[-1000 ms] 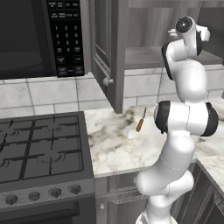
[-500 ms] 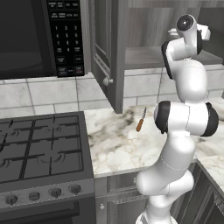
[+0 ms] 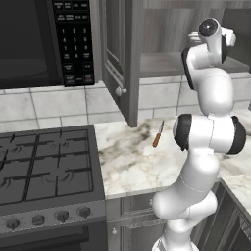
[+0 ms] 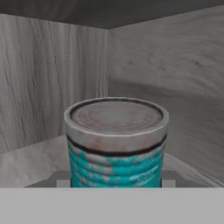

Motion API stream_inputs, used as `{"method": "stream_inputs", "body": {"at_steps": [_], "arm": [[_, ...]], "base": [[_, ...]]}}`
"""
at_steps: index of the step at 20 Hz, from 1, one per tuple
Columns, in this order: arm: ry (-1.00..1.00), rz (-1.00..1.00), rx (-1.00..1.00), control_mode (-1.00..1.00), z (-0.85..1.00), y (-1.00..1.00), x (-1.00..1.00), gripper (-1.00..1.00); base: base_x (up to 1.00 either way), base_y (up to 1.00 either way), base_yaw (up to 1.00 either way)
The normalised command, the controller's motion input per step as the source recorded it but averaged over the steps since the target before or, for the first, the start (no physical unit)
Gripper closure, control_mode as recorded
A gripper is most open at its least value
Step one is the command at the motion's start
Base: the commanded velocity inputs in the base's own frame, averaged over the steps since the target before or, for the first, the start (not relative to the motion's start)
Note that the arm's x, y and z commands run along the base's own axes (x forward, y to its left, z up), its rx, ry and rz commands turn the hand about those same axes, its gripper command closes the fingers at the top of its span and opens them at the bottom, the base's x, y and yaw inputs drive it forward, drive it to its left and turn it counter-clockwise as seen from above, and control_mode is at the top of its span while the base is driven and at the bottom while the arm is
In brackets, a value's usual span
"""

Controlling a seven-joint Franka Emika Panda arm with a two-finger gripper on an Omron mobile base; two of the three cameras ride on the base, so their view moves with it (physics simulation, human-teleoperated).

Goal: Stack two cans on top of the other two cans in the cabinet.

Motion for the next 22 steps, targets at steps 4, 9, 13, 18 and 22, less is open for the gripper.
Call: {"method": "stream_inputs", "body": {"at_steps": [4,9,13,18,22], "arm": [[-0.09,0.02,0.0,-1.0,-0.23,0.0,0.09,1.0],[-0.04,0.02,0.0,-1.0,-0.19,0.0,0.08,1.0],[-0.02,0.02,0.0,-1.0,-0.15,0.0,0.05,1.0],[0.0,0.02,0.0,-1.0,-0.16,0.0,0.06,-1.0],[0.0,0.01,0.0,-1.0,-0.14,0.0,0.05,-1.0]], "base": [[0.0,0.0,0.0],[0.0,0.0,0.0],[0.0,0.0,0.0],[0.0,0.0,0.0],[0.0,0.0,0.0]]}}
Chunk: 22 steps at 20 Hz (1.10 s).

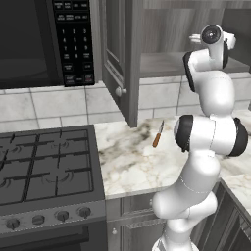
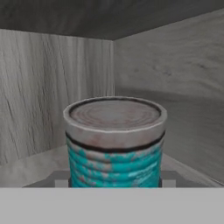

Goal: Stack two cans on top of the other two cans in the cabinet.

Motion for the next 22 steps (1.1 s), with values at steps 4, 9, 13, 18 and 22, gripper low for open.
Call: {"method": "stream_inputs", "body": {"at_steps": [4,9,13,18,22], "arm": [[0.0,0.0,0.0,-1.0,-0.09,0.0,0.03,-1.0],[0.0,0.0,0.0,-1.0,-0.09,0.0,0.0,-1.0],[0.0,0.0,0.0,-1.0,-0.02,0.0,0.0,-1.0],[0.0,0.0,0.0,-1.0,0.0,0.03,-0.12,-1.0],[0.0,0.0,0.0,-1.0,0.0,0.16,-0.16,-1.0]], "base": [[0.0,0.0,0.0],[0.0,0.0,0.0],[0.0,0.0,0.0],[0.0,0.0,0.0],[0.0,0.0,0.0]]}}
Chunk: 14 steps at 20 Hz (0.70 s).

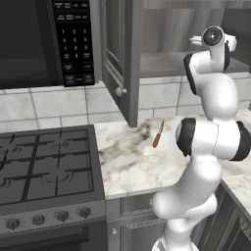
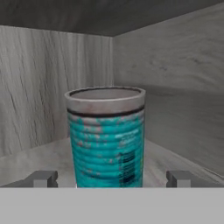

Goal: Stack two cans on top of the other two cans in the cabinet.

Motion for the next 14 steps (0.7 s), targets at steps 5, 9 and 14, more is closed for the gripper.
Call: {"method": "stream_inputs", "body": {"at_steps": [5,9,14], "arm": [[-0.01,0.0,0.0,-1.0,0.0,0.18,-0.11,-1.0],[0.0,0.0,0.0,-1.0,0.0,0.17,-0.13,-1.0],[0.0,-0.1,0.02,-1.0,0.0,0.04,-0.34,-1.0]], "base": [[0.0,0.0,0.0],[0.0,0.0,0.0],[0.0,0.0,0.0]]}}
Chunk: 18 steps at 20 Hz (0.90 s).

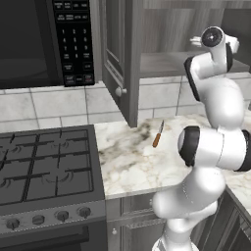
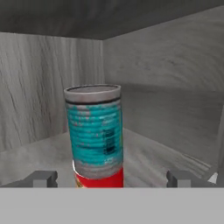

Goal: Stack two cans on top of the other two cans in the cabinet.

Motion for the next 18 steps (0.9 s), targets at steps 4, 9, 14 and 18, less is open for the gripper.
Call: {"method": "stream_inputs", "body": {"at_steps": [4,9,14,18], "arm": [[0.0,-0.08,0.04,-1.0,0.0,0.1,-0.49,-1.0],[0.0,0.0,0.04,-1.0,0.0,0.24,-0.51,-1.0],[0.01,0.04,0.03,-1.0,0.03,0.3,-0.46,-1.0],[0.07,0.23,0.02,-1.0,0.06,0.26,-0.56,-1.0]], "base": [[0.0,0.0,0.0],[0.0,0.0,0.0],[0.0,0.0,0.0],[0.0,0.0,0.0]]}}
